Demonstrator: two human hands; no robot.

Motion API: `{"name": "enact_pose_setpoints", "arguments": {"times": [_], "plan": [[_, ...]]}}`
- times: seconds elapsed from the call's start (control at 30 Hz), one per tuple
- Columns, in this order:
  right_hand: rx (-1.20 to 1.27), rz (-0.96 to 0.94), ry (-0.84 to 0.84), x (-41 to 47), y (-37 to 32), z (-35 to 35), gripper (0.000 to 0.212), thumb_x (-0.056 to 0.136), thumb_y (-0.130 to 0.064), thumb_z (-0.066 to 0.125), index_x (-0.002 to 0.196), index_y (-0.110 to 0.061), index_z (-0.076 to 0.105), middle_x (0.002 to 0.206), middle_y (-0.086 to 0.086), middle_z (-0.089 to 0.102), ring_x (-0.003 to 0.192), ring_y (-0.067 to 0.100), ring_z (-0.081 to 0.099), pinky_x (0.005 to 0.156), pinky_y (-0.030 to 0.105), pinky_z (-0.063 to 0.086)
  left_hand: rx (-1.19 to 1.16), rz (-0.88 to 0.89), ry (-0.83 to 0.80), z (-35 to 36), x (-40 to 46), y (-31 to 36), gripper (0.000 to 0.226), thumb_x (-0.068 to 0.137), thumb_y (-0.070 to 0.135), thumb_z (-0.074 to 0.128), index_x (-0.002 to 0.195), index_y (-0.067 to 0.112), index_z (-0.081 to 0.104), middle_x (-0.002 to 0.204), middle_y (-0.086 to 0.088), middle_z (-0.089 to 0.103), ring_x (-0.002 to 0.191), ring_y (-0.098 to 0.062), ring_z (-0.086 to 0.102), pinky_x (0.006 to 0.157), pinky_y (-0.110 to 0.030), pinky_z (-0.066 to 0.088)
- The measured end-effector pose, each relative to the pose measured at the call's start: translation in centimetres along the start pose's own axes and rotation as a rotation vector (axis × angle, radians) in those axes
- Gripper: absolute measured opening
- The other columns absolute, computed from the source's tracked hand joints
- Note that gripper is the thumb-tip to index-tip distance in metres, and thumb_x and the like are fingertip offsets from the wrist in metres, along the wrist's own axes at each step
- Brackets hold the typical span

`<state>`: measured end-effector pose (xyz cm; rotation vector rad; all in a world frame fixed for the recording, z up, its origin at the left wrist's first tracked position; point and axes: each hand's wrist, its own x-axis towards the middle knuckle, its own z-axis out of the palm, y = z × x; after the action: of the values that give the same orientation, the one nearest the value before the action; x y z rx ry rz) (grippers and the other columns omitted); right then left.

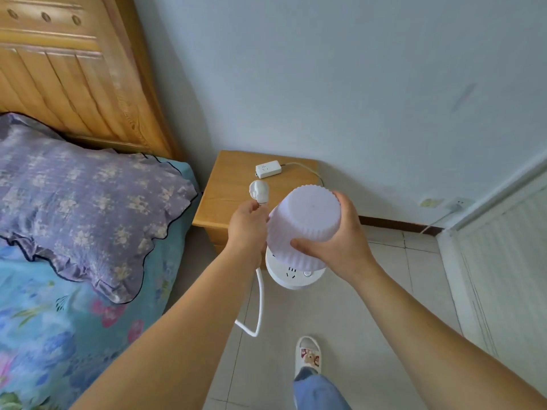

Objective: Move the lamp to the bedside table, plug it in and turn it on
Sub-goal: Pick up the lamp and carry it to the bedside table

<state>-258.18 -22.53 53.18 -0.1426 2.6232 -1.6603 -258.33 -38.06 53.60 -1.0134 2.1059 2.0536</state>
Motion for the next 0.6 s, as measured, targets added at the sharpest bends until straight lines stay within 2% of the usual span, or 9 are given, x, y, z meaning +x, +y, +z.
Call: {"name": "enact_pose_setpoints", "arguments": {"times": [0.17,0.3,0.43,0.6], "plan": [[-0.047,0.03,-0.115,10.3,2.0,0.3,0.108,0.036,-0.049,0.082,0.129,-0.034,0.029,0.13,-0.009,0.043,0.119,0.013,0.041,0.097,0.036,0.042,-0.076,-0.116,0.107,3.5,8.4,2.1,0.014,0.092,0.03,0.045,0.1,0.026,0.056,0.089,0.0,0.063,0.074,-0.017,0.059,0.061,-0.031,0.052],[-0.069,0.056,-0.154,16.4,4.0,1.5,0.109,0.035,-0.05,0.081,0.129,-0.038,0.028,0.13,-0.012,0.044,0.117,0.011,0.042,0.095,0.035,0.043,-0.129,-0.161,0.129,4.9,13.7,2.8,0.013,0.092,0.028,0.045,0.098,0.025,0.055,0.091,-0.001,0.064,0.082,-0.017,0.06,0.058,-0.03,0.051],[-0.099,0.123,-0.175,21.4,6.8,3.9,0.108,0.036,-0.05,0.084,0.127,-0.042,0.024,0.127,-0.015,0.042,0.115,0.011,0.042,0.088,0.032,0.043,-0.149,-0.203,0.077,5.8,20.0,2.5,0.013,0.092,0.028,0.043,0.085,0.029,0.054,0.093,-0.002,0.064,0.088,-0.017,0.06,0.06,-0.03,0.049],[-0.159,0.189,-0.142,25.5,9.8,6.6,0.107,0.037,-0.044,0.086,0.125,-0.039,0.025,0.118,-0.015,0.039,0.107,0.009,0.04,0.075,0.021,0.038,-0.118,-0.24,-0.039,6.7,26.6,0.8,0.011,0.092,0.029,0.043,0.09,0.03,0.054,0.096,0.001,0.064,0.094,-0.014,0.058,0.071,-0.032,0.051]]}}
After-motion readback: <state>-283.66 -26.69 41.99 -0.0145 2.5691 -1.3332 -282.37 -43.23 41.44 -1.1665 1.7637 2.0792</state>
